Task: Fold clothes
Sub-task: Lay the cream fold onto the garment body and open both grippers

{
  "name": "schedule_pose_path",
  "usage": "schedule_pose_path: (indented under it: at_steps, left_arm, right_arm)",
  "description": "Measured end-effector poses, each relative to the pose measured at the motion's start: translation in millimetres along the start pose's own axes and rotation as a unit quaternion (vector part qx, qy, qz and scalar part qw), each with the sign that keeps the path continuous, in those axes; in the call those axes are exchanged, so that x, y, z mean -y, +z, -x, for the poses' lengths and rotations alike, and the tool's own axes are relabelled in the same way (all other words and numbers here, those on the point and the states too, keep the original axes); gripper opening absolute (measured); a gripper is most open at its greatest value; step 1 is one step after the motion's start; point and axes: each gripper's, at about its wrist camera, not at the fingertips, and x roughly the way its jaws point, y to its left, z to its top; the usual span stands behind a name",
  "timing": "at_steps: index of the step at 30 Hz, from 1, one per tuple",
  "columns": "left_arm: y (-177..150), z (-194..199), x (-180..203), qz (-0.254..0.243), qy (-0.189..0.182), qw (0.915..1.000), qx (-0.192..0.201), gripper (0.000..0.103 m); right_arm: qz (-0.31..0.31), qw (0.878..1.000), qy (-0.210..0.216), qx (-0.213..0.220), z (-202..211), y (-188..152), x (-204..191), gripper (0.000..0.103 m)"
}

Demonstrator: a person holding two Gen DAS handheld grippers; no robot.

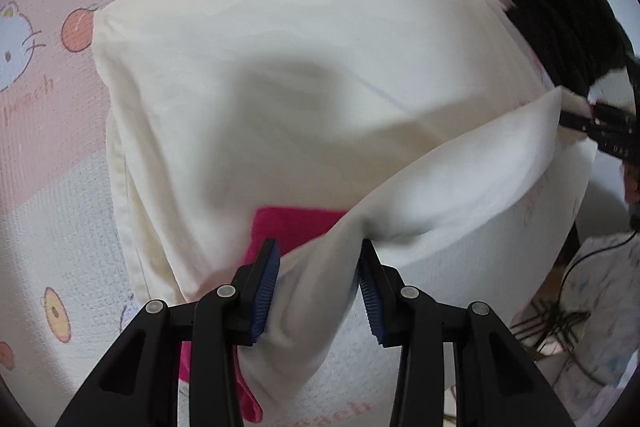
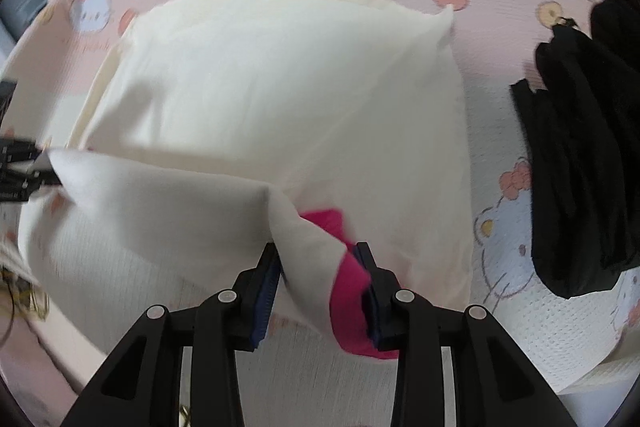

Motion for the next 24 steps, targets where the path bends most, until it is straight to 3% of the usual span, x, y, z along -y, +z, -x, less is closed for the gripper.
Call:
schedule_pose_path:
  at_steps: [9, 11, 12, 13, 15, 18, 24]
  left_arm:
    - [7, -21, -22, 0.032, -0.007, 0.9994, 0.003, 0.04]
    - [7, -26, -25, 0.033, 0.005, 0.9995, 0.002, 0.045]
    - [7, -30, -27, 0.037, 0.024, 0.999, 0.003, 0.059]
    - [7, -34, -30, 0.045, 0.041, 0.9981, 0.003, 0.083]
    - [2, -39, -48, 0.094, 0.035, 0.995, 0.007, 0.103]
    - [-8, -34, -69, 0.151, 0.001, 0.988, 0.029, 0.102]
    - [-27, -6, -74, 0.165, 0.004, 0.9848, 0.056, 0.102]
  right_arm:
    - [-0.065, 0.998, 0.006, 0.005, -27, 4, 14, 0.035]
    - [-0.079, 0.997, 0.008, 0.004, -33, 4, 17, 0.035]
    - [-0.086, 0.996, 0.009, 0.003, -36, 4, 18, 0.035]
    - [-0.093, 0.996, 0.011, 0.003, -39, 4, 20, 0.035]
    - [-0.108, 0.994, 0.014, 0.002, -45, 5, 23, 0.036]
    - [-0.12, 0.993, 0.019, 0.004, -45, 4, 26, 0.036]
    - [-0.101, 0.995, 0.001, 0.017, -41, -1, 16, 0.041]
